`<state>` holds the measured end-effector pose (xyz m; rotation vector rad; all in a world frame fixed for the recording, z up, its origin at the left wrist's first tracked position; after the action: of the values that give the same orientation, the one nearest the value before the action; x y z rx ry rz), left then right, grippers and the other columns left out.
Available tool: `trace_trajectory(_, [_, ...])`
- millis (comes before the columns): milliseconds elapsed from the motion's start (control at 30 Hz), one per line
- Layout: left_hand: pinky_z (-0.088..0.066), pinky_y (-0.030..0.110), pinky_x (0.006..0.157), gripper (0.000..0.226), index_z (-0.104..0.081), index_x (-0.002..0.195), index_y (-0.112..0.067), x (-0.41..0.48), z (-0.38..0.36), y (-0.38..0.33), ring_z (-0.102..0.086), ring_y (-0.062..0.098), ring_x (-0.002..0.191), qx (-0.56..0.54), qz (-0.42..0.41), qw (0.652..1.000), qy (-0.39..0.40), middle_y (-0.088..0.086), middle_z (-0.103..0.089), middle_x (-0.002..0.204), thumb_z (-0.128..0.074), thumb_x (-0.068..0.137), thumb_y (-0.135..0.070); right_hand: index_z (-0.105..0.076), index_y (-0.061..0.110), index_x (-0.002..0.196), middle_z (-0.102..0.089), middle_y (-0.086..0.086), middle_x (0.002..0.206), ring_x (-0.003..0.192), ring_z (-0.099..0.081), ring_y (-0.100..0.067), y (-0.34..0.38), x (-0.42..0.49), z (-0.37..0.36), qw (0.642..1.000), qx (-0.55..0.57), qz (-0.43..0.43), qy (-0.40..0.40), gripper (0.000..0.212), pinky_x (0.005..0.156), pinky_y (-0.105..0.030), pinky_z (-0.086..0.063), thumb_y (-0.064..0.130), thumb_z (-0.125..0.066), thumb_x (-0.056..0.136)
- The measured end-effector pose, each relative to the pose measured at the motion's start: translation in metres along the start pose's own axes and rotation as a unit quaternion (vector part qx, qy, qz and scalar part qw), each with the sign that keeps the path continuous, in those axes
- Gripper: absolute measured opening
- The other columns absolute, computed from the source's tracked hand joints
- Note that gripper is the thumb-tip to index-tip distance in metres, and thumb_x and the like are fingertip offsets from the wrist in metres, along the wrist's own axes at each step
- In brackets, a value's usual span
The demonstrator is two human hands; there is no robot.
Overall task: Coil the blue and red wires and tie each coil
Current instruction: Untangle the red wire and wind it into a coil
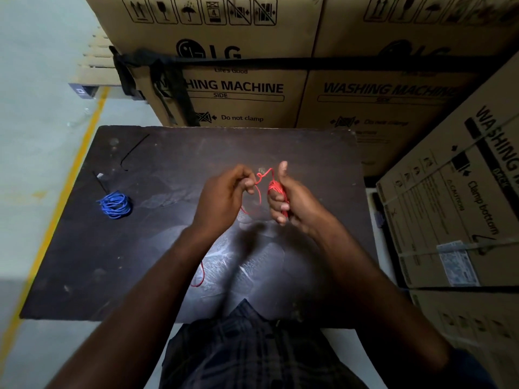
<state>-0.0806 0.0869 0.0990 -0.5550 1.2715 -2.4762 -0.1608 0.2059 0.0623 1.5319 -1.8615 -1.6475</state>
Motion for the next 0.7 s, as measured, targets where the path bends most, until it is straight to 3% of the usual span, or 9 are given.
trace_trajectory(200, [-0.050, 0.040, 0.069, 0.023, -0.058, 0.088, -0.025, 0.002, 0.003, -0.012, -0.059, 0.013, 0.074, 0.118, -0.071, 0.990, 0.036, -0.010, -0.061, 0.075, -0.045, 0.079, -0.008, -0.032, 0.017, 0.048, -0.024, 0.000, 0.036, 0.027, -0.027, -0.016, -0.013, 0.001, -0.007, 0.993, 0.011, -0.116, 0.020, 0.071, 0.033, -0.020, -0.022, 0.079, -0.028, 0.083])
trace_trajectory(333, [-0.050, 0.039, 0.069, 0.020, -0.056, 0.084, -0.026, 0.004, 0.006, -0.008, -0.058, 0.013, 0.073, 0.128, -0.089, 0.986, 0.060, -0.011, -0.059, 0.075, -0.042, 0.083, -0.012, -0.031, 0.020, 0.046, -0.024, 0.003, 0.037, 0.031, -0.025, -0.016, -0.017, -0.002, -0.013, 0.986, 0.061, -0.152, 0.037, 0.059, 0.040, -0.026, -0.016, 0.062, -0.041, 0.087])
trace_trajectory(433, [-0.048, 0.032, 0.069, 0.021, -0.055, 0.083, -0.024, 0.003, 0.010, -0.005, -0.056, 0.007, 0.071, 0.098, -0.087, 0.991, 0.040, -0.011, -0.059, 0.073, -0.050, 0.089, -0.004, -0.036, 0.021, 0.049, -0.027, 0.005, 0.039, 0.033, -0.029, -0.015, -0.015, -0.001, -0.019, 0.982, 0.127, -0.124, 0.065, 0.050, 0.042, -0.028, -0.016, 0.049, -0.039, 0.090])
trace_trajectory(533, [-0.042, 0.017, 0.068, 0.016, -0.060, 0.083, -0.014, 0.002, 0.009, -0.005, -0.056, 0.000, 0.067, 0.023, -0.053, 0.998, 0.032, -0.009, -0.061, 0.071, -0.054, 0.093, -0.003, -0.040, 0.021, 0.055, -0.032, 0.007, 0.041, 0.034, -0.036, -0.011, -0.013, 0.000, -0.026, 0.976, 0.195, -0.068, 0.069, 0.044, 0.038, -0.023, -0.025, 0.036, -0.037, 0.096])
trace_trajectory(700, [-0.040, 0.014, 0.067, 0.019, -0.060, 0.081, -0.019, 0.004, 0.011, -0.004, -0.055, 0.001, 0.065, -0.031, 0.007, 0.999, 0.025, -0.007, -0.061, 0.066, -0.053, 0.096, -0.010, -0.041, 0.015, 0.067, -0.037, 0.004, 0.048, 0.040, -0.040, -0.012, -0.007, 0.003, -0.030, 0.976, 0.203, 0.075, -0.001, 0.033, 0.042, -0.022, -0.033, 0.032, -0.042, 0.097])
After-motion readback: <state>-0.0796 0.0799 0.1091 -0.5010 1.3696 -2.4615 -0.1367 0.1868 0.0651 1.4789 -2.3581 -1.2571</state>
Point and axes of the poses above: each hand's wrist, its own x-axis towards the middle knuckle, its own z-axis out of the back of the hand, y = z × x, the point moved 5 cm from there along x, towards the middle knuckle
